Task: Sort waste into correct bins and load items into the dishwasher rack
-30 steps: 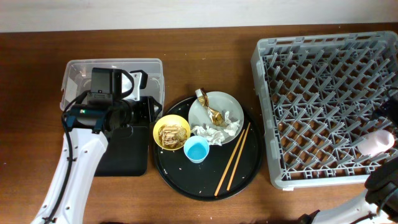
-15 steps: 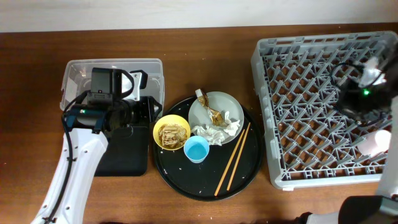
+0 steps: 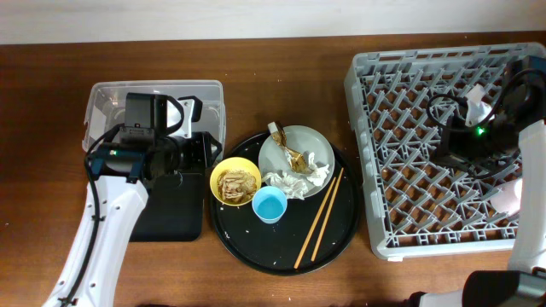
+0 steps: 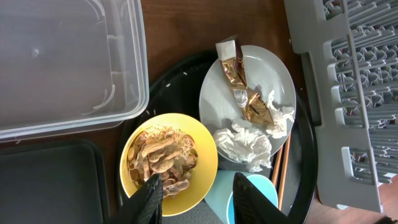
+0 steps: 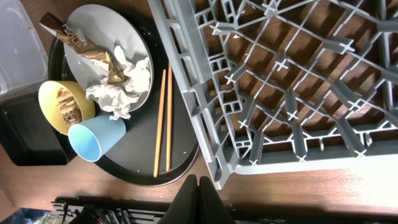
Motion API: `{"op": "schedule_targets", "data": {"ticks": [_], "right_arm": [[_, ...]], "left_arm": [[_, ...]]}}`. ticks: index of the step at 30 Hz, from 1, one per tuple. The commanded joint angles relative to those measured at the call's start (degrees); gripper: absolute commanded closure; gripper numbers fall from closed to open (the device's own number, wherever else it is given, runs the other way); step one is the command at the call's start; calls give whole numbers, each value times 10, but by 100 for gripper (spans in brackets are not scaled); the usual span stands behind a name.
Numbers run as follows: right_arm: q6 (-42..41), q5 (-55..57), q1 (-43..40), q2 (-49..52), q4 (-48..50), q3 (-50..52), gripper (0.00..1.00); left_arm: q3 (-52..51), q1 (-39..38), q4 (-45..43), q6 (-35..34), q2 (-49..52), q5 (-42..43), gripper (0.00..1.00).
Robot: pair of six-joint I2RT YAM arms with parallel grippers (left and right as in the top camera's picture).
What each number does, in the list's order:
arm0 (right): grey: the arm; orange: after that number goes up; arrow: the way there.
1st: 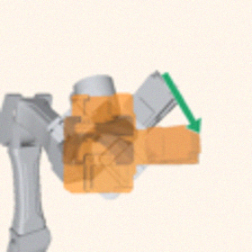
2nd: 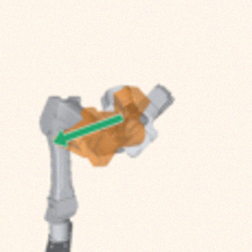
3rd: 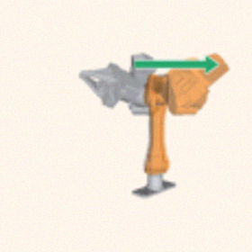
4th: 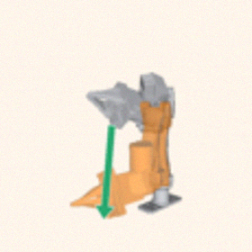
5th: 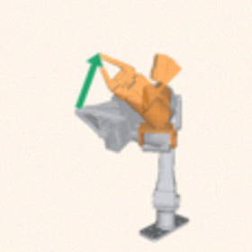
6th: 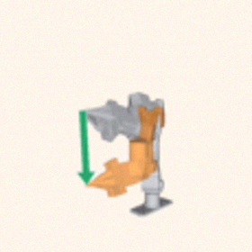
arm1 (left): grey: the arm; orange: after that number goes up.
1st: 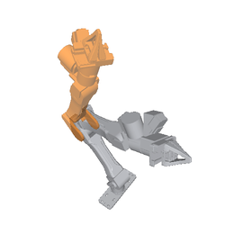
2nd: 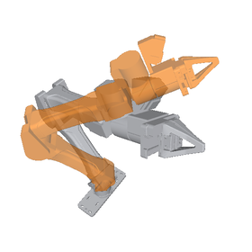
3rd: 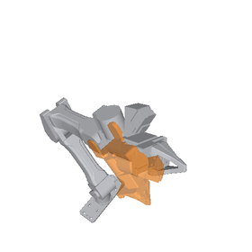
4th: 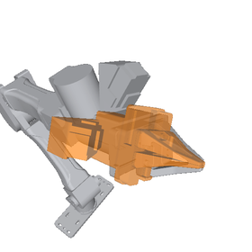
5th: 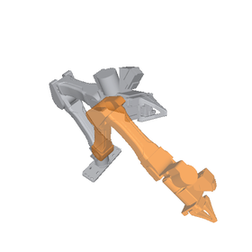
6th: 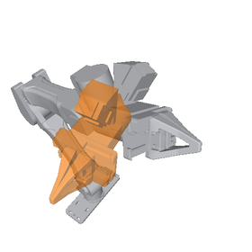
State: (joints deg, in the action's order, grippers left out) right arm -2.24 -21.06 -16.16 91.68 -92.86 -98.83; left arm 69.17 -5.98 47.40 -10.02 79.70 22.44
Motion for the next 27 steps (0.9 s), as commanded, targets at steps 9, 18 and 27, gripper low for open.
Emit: {"op": "schedule_targets", "data": {"ticks": [9,18,27], "right_arm": [[94,12,111,-9,23,-2,72],[-88,160,258,-122,51,22,28],[-103,136,261,-132,55,139,2]], "left_arm": [[2,-60,2,12,-8,-28,53],[2,-169,5,12,14,-75,50],[2,-220,56,11,131,-116,50]]}}
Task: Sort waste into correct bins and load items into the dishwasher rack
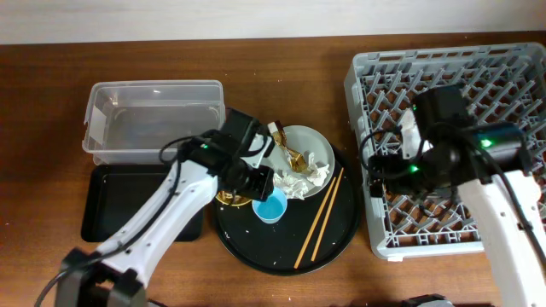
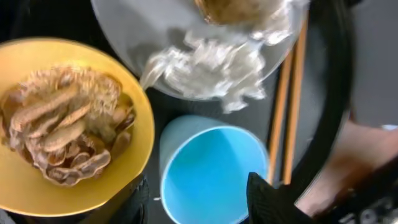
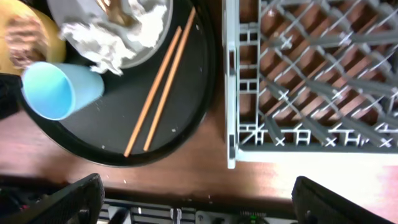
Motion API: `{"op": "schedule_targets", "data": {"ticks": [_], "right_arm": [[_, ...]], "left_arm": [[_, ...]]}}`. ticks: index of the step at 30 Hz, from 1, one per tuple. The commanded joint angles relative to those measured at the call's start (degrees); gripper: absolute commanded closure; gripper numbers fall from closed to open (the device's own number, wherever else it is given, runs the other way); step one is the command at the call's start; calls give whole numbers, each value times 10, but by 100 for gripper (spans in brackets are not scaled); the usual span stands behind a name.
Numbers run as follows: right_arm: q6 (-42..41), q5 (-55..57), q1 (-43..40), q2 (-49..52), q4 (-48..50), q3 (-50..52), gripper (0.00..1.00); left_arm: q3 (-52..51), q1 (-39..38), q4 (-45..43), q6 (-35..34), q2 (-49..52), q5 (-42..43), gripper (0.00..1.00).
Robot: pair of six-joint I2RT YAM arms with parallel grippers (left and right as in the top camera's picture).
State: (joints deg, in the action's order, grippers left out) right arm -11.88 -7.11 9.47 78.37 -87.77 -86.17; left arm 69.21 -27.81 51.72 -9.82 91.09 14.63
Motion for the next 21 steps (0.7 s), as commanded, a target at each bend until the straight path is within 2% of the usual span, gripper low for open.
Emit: {"op": "schedule_targets", "data": {"ticks": [1,7,9,11,13,14,18,21], "right_arm": [[-6,-1,4,2,5,15,2],[-6,-1,4,2,6,15,2],[-6,-1,4,2,6,15,2],[-6,-1,4,2,5,15,2],[-6,-1,4,2,6,15,2],[-6,1,4,2,6,15,2],[-6,21,2,2,7,15,2],[-8,94,-1,2,40,15,2]], "left_arm": [[2,-2,19,9,23,-44,50],[2,-16,33,9,66,-44,57],[2,-24,28,9,74,-44,65],[2,-24,28,9,74,-44,86],[2,-24,29,9,74,-44,92],[2,-24,30,9,74,-44,98],[11,-23,31,9,72,-38,100],[44,7,33,9,49,40,100]]}}
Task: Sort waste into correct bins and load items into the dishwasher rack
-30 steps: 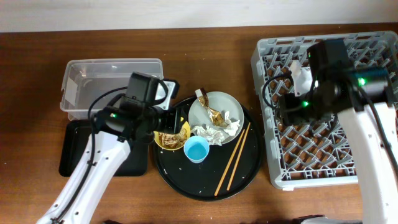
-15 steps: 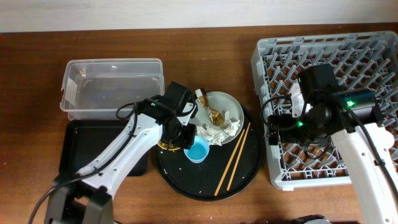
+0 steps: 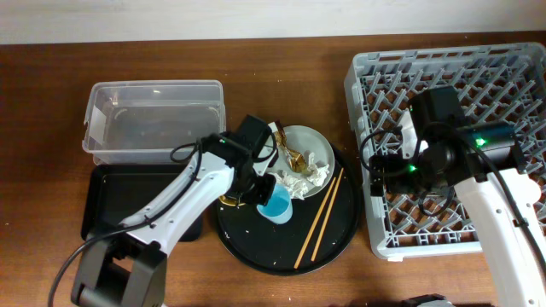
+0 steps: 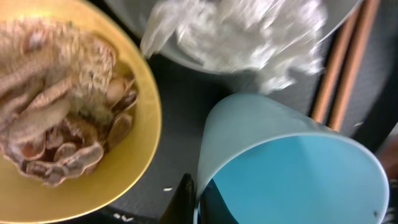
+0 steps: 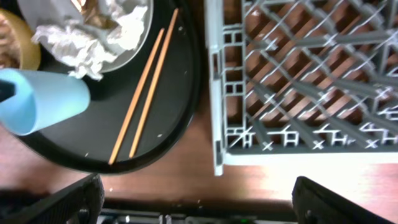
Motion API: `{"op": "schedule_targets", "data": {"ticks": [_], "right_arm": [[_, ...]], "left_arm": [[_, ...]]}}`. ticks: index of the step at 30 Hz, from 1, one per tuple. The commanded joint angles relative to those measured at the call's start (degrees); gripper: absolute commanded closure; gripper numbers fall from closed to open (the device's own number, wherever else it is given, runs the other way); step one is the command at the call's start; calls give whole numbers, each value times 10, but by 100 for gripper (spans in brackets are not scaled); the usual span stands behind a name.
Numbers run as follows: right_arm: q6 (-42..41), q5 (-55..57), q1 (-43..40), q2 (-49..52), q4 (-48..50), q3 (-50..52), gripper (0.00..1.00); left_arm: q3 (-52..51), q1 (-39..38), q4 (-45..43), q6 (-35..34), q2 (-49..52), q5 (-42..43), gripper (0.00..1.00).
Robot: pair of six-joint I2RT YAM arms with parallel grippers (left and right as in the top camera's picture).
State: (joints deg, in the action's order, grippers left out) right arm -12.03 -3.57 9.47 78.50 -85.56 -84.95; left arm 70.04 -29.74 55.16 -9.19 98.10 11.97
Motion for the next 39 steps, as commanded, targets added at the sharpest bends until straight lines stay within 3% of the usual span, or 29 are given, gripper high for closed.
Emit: {"op": "schedule_targets", "data": {"ticks": [1,2,4,6,8,10,13,18,26,30,39], "right_arm": [[-23,58,-13,0,42,3,2],[-25,55,-21,1,54,3,1],[-5,32,-35,7,85,3,2],[144,-141,-35,21,111,3,2],[256,-329,-35,35,109,3,5],[314,-461,-35,50,110,3,7],[379,-563,-29,64,111,3,7],[388,-562,8,71,135,3,11],[388,-542,18,72,185,3,12],[386,-483,17,72,175,3,12],[386,-533,18,72,235,3,14]], "left_arm": [[45,68,-7,3,-32,130,99],[45,87,-11,3,-33,161,100],[44,154,-29,3,-31,309,100],[42,217,-81,3,-31,492,99],[42,243,-116,3,-31,577,100],[42,239,-143,4,-31,641,99],[42,215,-155,3,-31,652,100],[42,167,-181,0,-31,689,99],[42,160,-193,-10,-31,767,100],[42,160,-196,-10,-31,768,100],[42,151,-200,-10,-31,768,100]]}}
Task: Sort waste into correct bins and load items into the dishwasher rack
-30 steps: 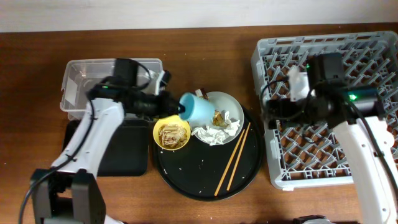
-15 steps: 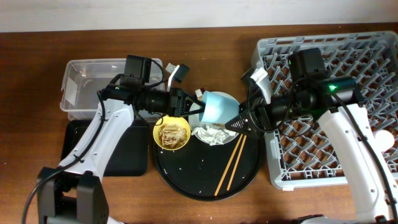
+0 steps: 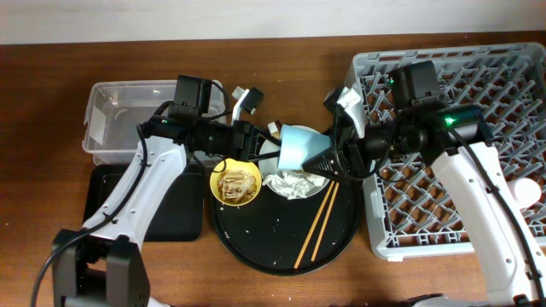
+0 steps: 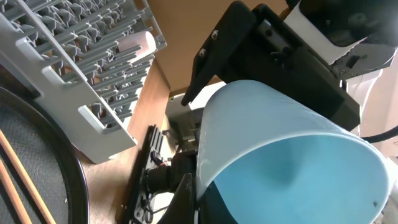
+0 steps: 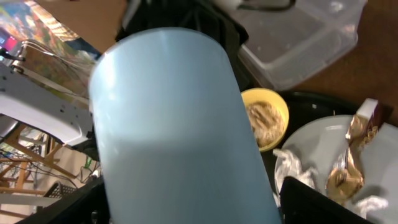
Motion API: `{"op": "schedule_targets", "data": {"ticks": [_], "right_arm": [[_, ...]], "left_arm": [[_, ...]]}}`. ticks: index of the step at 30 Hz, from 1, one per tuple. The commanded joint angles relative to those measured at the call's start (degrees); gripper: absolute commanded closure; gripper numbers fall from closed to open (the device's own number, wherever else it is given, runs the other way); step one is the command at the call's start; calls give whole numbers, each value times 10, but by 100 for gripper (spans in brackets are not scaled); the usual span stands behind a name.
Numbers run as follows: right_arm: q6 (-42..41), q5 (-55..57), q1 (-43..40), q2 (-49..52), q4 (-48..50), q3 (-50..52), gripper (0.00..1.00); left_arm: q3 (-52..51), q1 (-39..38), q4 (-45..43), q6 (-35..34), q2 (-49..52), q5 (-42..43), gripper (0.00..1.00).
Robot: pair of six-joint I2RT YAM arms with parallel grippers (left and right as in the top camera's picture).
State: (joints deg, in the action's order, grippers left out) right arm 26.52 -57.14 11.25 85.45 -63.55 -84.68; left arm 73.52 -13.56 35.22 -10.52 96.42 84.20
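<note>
The blue cup (image 3: 294, 147) hangs tipped on its side above the white plate (image 5: 314, 140). My left gripper (image 3: 260, 145) is shut on its rim, one finger inside and one outside (image 4: 185, 194). In the left wrist view the cup's mouth (image 4: 280, 143) fills the frame. My right gripper (image 3: 328, 160) faces it from the rack side. Its fingers stand open on either side of the cup's base (image 5: 174, 124), with a little gap on each side. The grey dishwasher rack (image 3: 478, 94) lies to the right.
On the round black tray (image 3: 264, 247) sit a yellow bowl of scraps (image 3: 235, 182), crumpled tissue (image 3: 290, 183) and chopsticks (image 3: 317, 222). A gold wrapper (image 5: 351, 155) lies on the plate. A clear bin (image 3: 119, 119) and a black bin (image 3: 175, 222) stand at the left.
The cup has gone from standing on the tray to hanging tipped above the plate in my left gripper. My right gripper has moved from the rack's left edge to straddle the cup's base.
At first my left gripper hung open near the bins and the right was shut over the rack. Then the left was open over the cup and the right open at the rack's edge. Then the left shut on the cup's rim; now both grippers meet at the lifted cup.
</note>
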Motion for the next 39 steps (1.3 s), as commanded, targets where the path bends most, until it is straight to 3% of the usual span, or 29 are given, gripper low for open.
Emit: {"op": "schedule_targets", "data": {"ticks": [1,6,14,15,16,17,19,22,25,29,33,39], "right_arm": [[0,3,0,2,15,0,15],[0,1,0,2,14,0,28],[0,2,0,2,14,0,30],[0,2,0,2,14,0,32],[0,4,0,2,13,0,33],[0,15,0,2,9,0,36],[-7,61,0,2,-4,0,46],[-83,196,-1,1,-21,0,51],[-117,271,-1,0,-60,-20,59],[-244,445,-36,0,-131,-83,59],[-298,477,-149,0,-175,-141,59],[-352,593,-346,37,-224,-181,60]], "left_arm": [[7,-10,-1,3,-15,45,100],[7,-10,-7,3,-15,45,100],[7,-10,-14,3,-15,45,99],[7,-10,-15,3,-15,43,94],[7,-10,-14,3,-15,27,82],[7,-10,-6,3,-15,-57,69],[7,-10,31,3,-15,-216,62],[7,-10,71,14,-20,-372,61],[7,-5,97,17,-46,-458,58],[7,35,171,17,-125,-602,58],[7,79,230,17,-183,-664,58],[7,96,232,16,-193,-666,58]]}}
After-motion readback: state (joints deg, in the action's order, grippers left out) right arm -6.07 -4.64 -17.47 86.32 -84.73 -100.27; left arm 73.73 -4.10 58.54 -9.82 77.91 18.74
